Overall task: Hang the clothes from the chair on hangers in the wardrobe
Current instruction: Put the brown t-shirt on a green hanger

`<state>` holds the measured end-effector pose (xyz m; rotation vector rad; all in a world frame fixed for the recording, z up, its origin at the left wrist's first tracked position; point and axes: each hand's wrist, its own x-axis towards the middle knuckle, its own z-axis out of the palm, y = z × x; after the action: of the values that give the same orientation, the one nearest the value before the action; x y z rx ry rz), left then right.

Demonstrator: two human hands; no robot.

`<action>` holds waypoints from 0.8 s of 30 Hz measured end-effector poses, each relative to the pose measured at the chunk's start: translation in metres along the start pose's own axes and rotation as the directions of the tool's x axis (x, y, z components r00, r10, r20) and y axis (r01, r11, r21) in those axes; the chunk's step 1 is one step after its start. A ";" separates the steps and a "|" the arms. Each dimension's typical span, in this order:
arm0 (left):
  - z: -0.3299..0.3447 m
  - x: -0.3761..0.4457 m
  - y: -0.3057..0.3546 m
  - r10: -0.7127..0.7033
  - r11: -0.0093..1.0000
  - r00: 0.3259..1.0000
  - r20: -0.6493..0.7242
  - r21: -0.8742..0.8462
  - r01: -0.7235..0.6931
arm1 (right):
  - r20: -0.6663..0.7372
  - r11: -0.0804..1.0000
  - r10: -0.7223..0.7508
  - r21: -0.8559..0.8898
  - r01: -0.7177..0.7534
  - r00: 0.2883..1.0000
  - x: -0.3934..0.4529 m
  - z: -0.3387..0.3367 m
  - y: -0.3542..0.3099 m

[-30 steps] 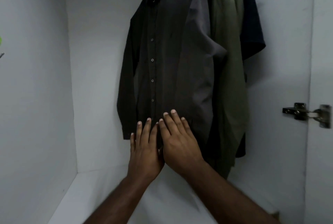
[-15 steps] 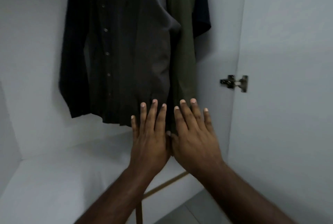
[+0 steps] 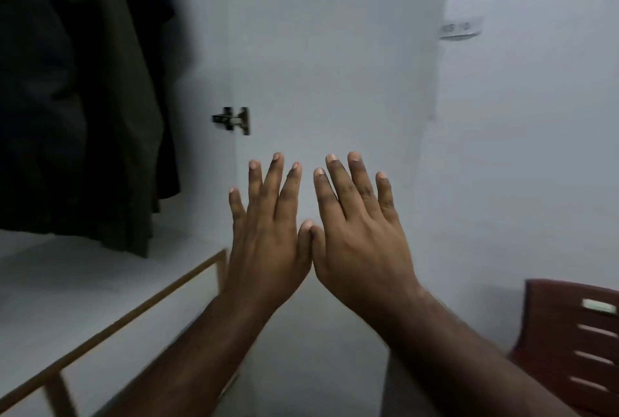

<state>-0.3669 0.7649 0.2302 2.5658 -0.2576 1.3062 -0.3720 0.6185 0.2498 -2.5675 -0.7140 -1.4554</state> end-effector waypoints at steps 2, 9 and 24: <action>0.010 0.007 0.043 0.050 0.996 0.999 -0.014 -0.069 -0.051 | -0.020 0.998 0.022 -0.051 -0.023 1.000 -0.014 -0.022 0.034; 0.048 0.026 0.212 0.227 0.923 0.968 -0.105 -0.293 -0.249 | -0.071 0.976 0.113 -0.178 -0.124 0.991 -0.074 -0.103 0.169; 0.126 0.011 0.526 0.516 0.546 0.836 -0.186 -0.680 -0.489 | -0.126 0.713 0.415 -0.569 -0.408 0.901 -0.224 -0.257 0.372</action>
<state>-0.4049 0.2255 0.2417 1.8680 -1.3235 1.0016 -0.5033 0.1313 0.2517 -2.8732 0.3936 -1.6798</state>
